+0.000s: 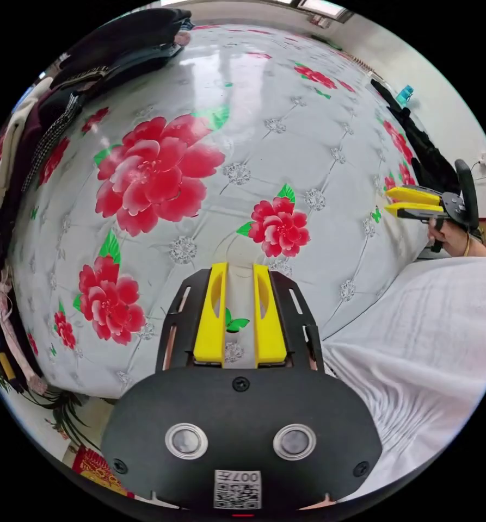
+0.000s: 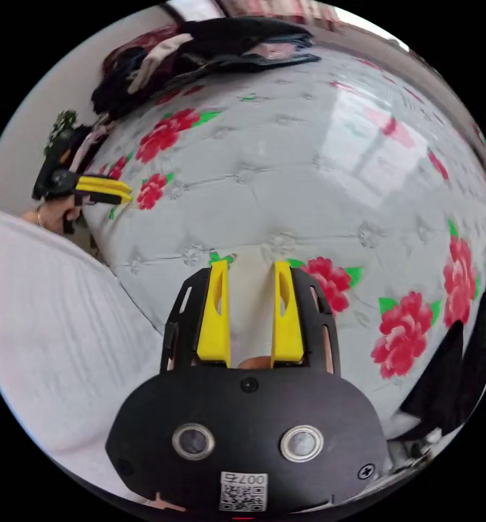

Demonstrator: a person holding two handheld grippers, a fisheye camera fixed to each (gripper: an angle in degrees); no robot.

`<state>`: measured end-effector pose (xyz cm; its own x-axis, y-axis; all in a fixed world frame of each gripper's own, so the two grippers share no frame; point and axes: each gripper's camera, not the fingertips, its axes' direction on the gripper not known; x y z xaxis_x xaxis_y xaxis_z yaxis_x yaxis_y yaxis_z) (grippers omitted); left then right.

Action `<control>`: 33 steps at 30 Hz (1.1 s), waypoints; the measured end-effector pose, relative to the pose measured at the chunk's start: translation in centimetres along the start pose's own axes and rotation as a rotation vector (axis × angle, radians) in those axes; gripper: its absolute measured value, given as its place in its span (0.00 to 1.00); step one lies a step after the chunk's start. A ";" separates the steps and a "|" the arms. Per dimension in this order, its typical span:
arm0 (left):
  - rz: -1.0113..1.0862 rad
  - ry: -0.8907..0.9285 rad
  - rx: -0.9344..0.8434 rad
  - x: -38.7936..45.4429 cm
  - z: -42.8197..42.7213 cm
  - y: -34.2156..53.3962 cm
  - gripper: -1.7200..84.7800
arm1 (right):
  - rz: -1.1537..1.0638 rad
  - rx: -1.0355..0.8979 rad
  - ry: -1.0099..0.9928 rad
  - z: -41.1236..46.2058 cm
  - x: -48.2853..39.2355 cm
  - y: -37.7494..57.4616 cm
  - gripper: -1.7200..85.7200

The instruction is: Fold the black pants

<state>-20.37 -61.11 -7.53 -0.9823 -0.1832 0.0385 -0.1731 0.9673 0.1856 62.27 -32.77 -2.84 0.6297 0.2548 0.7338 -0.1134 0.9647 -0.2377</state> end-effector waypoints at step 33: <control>-0.149 0.675 0.639 -7.9 -5.6 12.6 0.22 | -0.431 0.325 -0.791 -13.4 -11.2 -4.4 0.02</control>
<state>-14.42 -48.44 -0.02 -0.7323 -0.1821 0.6562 -0.4968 0.8019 -0.3319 66.03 -40.78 -18.48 -0.0215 -0.2699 0.9626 -0.2758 0.9271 0.2538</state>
